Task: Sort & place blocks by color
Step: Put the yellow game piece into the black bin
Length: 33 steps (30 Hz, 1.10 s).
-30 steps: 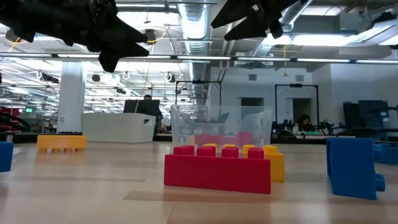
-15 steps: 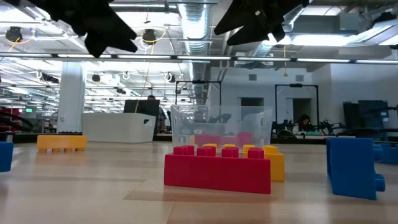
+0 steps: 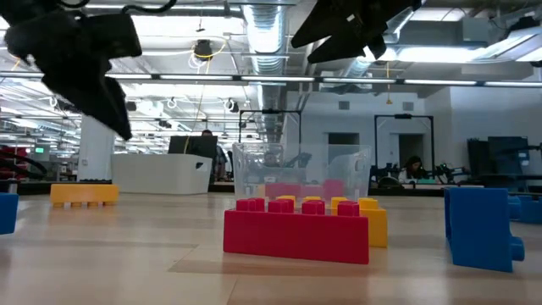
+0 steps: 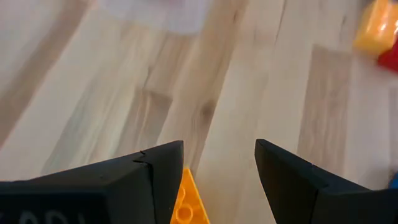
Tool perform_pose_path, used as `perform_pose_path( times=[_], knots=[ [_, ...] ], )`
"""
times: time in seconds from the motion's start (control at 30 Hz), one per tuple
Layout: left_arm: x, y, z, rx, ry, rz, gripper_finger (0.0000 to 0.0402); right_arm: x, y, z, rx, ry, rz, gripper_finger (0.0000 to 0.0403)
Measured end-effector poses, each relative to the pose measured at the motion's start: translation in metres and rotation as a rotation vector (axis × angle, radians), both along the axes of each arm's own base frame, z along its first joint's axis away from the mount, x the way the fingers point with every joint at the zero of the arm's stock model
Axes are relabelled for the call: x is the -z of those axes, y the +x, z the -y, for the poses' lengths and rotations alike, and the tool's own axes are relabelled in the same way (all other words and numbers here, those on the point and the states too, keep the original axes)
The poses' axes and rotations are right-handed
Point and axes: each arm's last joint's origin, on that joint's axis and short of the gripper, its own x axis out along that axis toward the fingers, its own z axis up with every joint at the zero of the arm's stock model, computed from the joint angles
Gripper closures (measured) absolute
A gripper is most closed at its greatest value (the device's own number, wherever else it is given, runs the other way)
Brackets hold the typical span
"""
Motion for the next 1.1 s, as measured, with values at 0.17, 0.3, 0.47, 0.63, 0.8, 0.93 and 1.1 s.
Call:
perform_pose_path(
  times=[0.17,0.3,0.47,0.63,0.8,0.93,1.1],
  knots=[
    [0.014,-0.005,0.002,-0.041,0.021,-0.128,0.0210,0.000,0.001,-0.001,-0.039,0.022,-0.004,0.0129],
    [0.018,-0.010,-0.001,-0.097,0.033,-0.187,0.0189,0.000,0.001,-0.001,-0.039,0.023,-0.004,0.0129],
    [0.032,-0.019,-0.003,-0.136,-0.020,-0.239,0.0144,0.000,0.000,-0.004,-0.052,0.025,-0.008,0.0129],
    [0.049,-0.026,-0.006,-0.148,-0.072,-0.245,0.0099,0.000,0.000,-0.004,-0.054,0.025,-0.008,0.0129],
    [0.059,-0.027,-0.006,-0.134,-0.096,-0.192,0.0083,0.000,0.000,-0.003,-0.050,0.025,-0.008,0.0129],
    [0.064,-0.031,-0.008,-0.146,-0.077,-0.193,0.0101,0.000,0.000,-0.003,-0.048,0.025,-0.007,0.0129],
    [0.066,-0.032,-0.010,-0.153,-0.048,-0.188,0.0190,0.000,0.000,-0.003,-0.046,0.023,-0.006,0.0129]
  ],
)
